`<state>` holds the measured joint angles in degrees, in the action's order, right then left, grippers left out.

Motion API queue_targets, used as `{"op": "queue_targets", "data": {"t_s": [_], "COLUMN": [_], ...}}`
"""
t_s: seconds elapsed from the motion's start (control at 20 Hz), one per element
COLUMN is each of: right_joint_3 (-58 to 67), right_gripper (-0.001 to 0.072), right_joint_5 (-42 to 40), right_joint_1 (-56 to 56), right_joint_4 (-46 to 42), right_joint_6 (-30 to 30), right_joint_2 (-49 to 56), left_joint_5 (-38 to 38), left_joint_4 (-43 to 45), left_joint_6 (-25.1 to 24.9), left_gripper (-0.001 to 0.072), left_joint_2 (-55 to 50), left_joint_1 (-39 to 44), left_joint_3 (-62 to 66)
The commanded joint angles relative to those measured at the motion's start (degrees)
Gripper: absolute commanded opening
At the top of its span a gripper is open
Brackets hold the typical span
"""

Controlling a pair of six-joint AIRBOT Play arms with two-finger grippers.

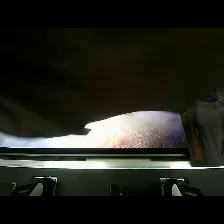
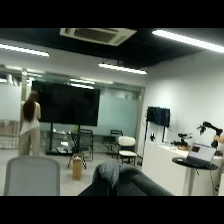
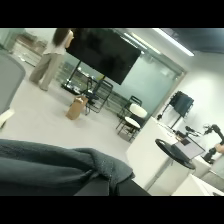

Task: Fold the shirts.

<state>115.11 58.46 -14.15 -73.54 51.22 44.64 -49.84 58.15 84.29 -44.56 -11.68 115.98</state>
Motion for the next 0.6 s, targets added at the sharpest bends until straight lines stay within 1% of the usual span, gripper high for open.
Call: {"op": "queue_targets", "data": {"t_s": [0.0, 0.1, 0.15, 0.25, 0.35, 0.4, 0.45, 0.5, 0.55], "right_joint_3": [0.8, 0.8, 0.8, 0.8, 0.4, -0.1, -1.2, -2.8, -4.5], "right_gripper": [0.0038, 0.0038, 0.0038, 0.0038, 0.0037, 0.0037, 0.0037, 0.0037, 0.0037], "right_joint_5": [3.6, 7.7, 10.4, 17.4, 27.6, 33.0, 36.7, 37.9, 36.6], "right_joint_1": [0.0, 0.0, 0.0, 0.0, 0.2, 1.1, 2.8, 5.0, 7.6], "right_joint_4": [-2.2, -3.0, -4.0, -3.8, -0.4, -0.2, -1.4, -3.4, -5.8], "right_joint_6": [0.9, 1.3, 3.3, 5.4, 5.4, 5.4, 5.1, 5.0, 5.0], "right_joint_2": [-0.6, 0.9, 2.6, 8.3, 17.3, 22.5, 28.4, 33.7, 39.2], "left_joint_5": [1.2, 0.3, -1.6, -9.5, -17.1, -19.3, -20.0, -19.9, -19.6], "left_joint_4": [1.9, 5.7, 7.1, 8.4, 8.3, 8.3, 8.3, 8.3, 8.5], "left_joint_6": [0.1, 0.1, 0.2, 0.8, 0.8, 0.8, 0.5, -0.4, -0.5], "left_gripper": [0.0028, 0.0028, 0.0028, 0.0028, 0.0028, 0.0028, 0.0028, 0.0028, 0.0028], "left_joint_2": [1.5, 0.8, -0.1, -3.8, -9.4, -12.6, -15.6, -18.8, -21.8], "left_joint_1": [0.0, 0.0, 0.0, 0.0, 0.0, 0.0, 0.0, 0.0, 0.0], "left_joint_3": [-0.2, -0.2, -0.2, -0.5, -3.4, -6.4, -10.1, -14.9, -19.6]}}
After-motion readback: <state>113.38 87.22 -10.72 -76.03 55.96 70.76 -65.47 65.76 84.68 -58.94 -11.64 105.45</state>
